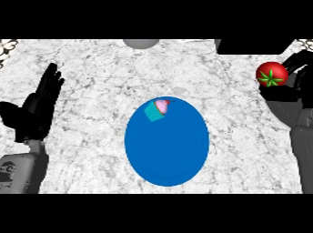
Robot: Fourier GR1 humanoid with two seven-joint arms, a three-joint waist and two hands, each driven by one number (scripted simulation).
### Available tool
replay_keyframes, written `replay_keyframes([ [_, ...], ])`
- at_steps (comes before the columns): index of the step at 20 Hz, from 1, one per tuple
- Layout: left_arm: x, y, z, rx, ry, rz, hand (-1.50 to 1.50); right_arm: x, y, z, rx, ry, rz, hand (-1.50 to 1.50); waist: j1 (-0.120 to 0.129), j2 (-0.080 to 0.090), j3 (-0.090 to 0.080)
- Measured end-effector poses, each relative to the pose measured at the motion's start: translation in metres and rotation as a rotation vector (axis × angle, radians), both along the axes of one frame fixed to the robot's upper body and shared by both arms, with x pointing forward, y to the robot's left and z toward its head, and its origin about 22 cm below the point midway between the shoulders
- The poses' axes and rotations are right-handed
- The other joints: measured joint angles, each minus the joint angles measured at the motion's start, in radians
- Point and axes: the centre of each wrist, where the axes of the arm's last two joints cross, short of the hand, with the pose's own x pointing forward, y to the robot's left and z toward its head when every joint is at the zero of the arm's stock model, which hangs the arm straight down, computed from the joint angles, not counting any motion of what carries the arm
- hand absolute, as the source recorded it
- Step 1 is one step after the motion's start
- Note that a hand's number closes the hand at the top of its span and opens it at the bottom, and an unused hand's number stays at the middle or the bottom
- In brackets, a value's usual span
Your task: Pick the tomato from the plate and place it in the pan
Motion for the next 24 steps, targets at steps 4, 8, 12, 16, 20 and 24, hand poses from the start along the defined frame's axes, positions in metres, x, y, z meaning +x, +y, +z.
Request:
replay_keyframes([
  [4, -0.002, -0.003, -0.004, -0.003, -0.001, -0.007, 0.0, 0.009, -0.058, -0.023, -0.027, 0.002, -0.062, 1.5, 0.006, 0.002, 0.0],
  [8, -0.001, -0.003, -0.002, -0.005, 0.001, -0.021, 0.0, 0.013, -0.115, -0.034, -0.116, 0.021, -0.13, 1.5, 0.015, 0.006, 0.001],
  [12, -0.002, -0.004, 0.0, -0.008, -0.001, -0.033, 0.0, 0.017, -0.156, -0.055, -0.162, 0.038, -0.188, 1.5, 0.029, 0.01, 0.002],
  [16, 0.001, -0.008, 0.001, -0.007, -0.001, -0.046, 0.0, 0.017, -0.186, -0.068, -0.163, 0.044, -0.219, 1.5, 0.04, 0.015, 0.003],
  [20, 0.004, -0.012, 0.003, -0.005, -0.019, -0.053, 0.0, 0.018, -0.197, -0.078, -0.115, 0.039, -0.216, 1.5, 0.049, 0.02, 0.005],
  [24, 0.007, -0.012, 0.005, -0.009, -0.017, -0.058, 0.0, 0.013, -0.204, -0.092, 0.038, 0.106, -0.189, -1.5, 0.054, 0.023, 0.006],
])
